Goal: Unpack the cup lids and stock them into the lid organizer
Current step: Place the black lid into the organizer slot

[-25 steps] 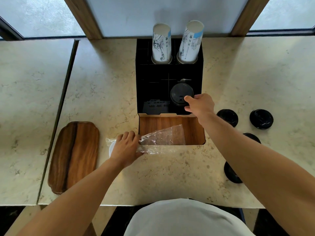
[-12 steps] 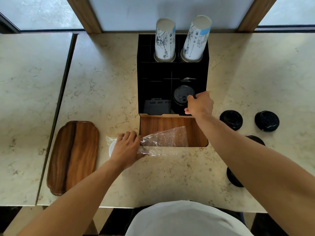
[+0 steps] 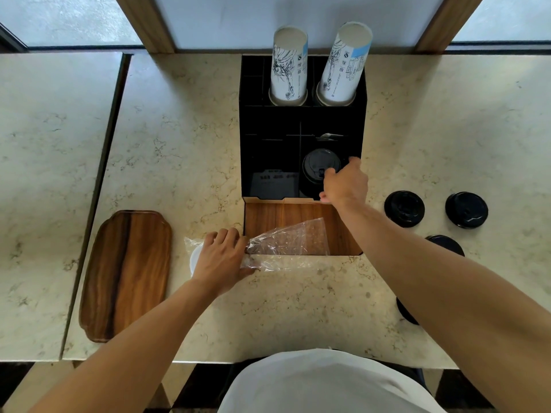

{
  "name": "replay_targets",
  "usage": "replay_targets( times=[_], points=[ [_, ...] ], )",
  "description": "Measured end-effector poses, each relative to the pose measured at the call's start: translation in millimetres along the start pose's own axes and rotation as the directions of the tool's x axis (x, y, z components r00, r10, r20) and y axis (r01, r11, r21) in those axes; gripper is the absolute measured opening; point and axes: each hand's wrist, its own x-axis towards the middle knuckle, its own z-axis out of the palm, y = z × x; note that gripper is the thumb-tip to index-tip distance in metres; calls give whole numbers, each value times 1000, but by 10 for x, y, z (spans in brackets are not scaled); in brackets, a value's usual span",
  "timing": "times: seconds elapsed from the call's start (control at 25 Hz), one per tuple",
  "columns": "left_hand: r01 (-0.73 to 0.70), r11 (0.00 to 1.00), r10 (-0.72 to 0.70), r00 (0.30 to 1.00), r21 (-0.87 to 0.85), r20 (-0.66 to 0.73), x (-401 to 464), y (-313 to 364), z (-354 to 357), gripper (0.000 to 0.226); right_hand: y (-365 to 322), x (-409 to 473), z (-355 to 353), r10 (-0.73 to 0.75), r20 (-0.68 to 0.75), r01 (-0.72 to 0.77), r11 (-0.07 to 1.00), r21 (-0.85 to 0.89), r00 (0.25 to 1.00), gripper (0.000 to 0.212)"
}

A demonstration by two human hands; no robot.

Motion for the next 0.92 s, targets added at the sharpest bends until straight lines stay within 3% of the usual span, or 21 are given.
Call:
replay_targets(
  times=[0.08, 0.2, 0.92],
  points=[
    [3, 1000, -3, 1000, -1, -1, -4, 0, 8, 70, 26, -13, 4, -20, 18, 21, 998, -62, 1000, 55],
    [10, 1000, -10, 1000, -1, 4, 0, 4, 14, 70, 57, 24, -9, -47, 18, 49, 991, -127, 999, 42],
    [21, 1000, -21, 1000, 9, 17, 9, 27, -9, 69, 78, 185, -68, -26, 59, 29, 998, -58, 998, 34]
  ],
)
